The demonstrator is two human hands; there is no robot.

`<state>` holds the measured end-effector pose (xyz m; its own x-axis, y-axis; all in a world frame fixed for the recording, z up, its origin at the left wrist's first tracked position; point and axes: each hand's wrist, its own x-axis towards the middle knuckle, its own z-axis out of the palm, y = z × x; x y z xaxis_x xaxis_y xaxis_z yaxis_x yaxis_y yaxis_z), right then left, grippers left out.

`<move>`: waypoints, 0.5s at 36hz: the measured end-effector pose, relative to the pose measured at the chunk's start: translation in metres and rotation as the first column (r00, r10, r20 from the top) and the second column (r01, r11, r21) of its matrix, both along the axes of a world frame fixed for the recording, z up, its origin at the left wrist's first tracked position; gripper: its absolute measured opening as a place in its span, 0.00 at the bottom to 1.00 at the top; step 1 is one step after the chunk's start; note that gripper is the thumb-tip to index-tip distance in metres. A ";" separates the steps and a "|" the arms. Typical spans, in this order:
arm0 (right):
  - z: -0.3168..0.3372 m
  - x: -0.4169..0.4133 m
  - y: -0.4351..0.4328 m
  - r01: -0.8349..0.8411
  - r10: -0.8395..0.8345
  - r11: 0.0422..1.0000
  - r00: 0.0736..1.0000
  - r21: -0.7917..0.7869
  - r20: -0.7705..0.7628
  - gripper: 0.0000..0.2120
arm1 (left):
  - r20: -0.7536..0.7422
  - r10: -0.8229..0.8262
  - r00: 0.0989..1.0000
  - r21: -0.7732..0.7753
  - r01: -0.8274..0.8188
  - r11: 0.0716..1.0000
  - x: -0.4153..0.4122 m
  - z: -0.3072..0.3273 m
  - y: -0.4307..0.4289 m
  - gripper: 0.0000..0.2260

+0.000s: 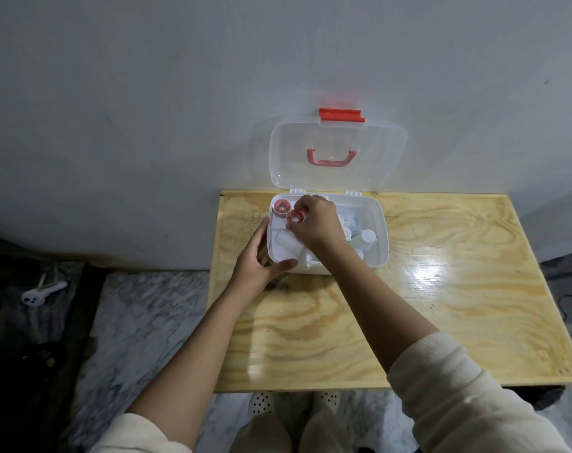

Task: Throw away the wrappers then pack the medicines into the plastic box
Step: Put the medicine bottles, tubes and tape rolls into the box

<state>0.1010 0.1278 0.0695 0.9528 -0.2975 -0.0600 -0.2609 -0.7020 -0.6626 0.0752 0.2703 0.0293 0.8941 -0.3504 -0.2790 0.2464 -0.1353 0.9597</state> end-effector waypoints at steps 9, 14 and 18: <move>0.005 0.001 0.000 -0.051 0.047 0.995 0.998 -0.088 -0.041 0.09 | 0.004 -0.005 1.000 0.004 0.005 1.000 0.001 -0.002 0.001 0.40; 0.007 -0.004 -0.002 -0.041 0.040 0.998 0.999 -0.053 -0.017 0.13 | 0.020 -0.007 1.000 0.002 0.007 1.000 0.001 0.000 0.000 0.39; 0.023 -0.014 -0.010 0.012 -0.014 1.000 0.993 0.015 0.120 0.14 | 0.033 -0.021 0.999 0.024 0.020 1.000 0.000 0.002 0.001 0.40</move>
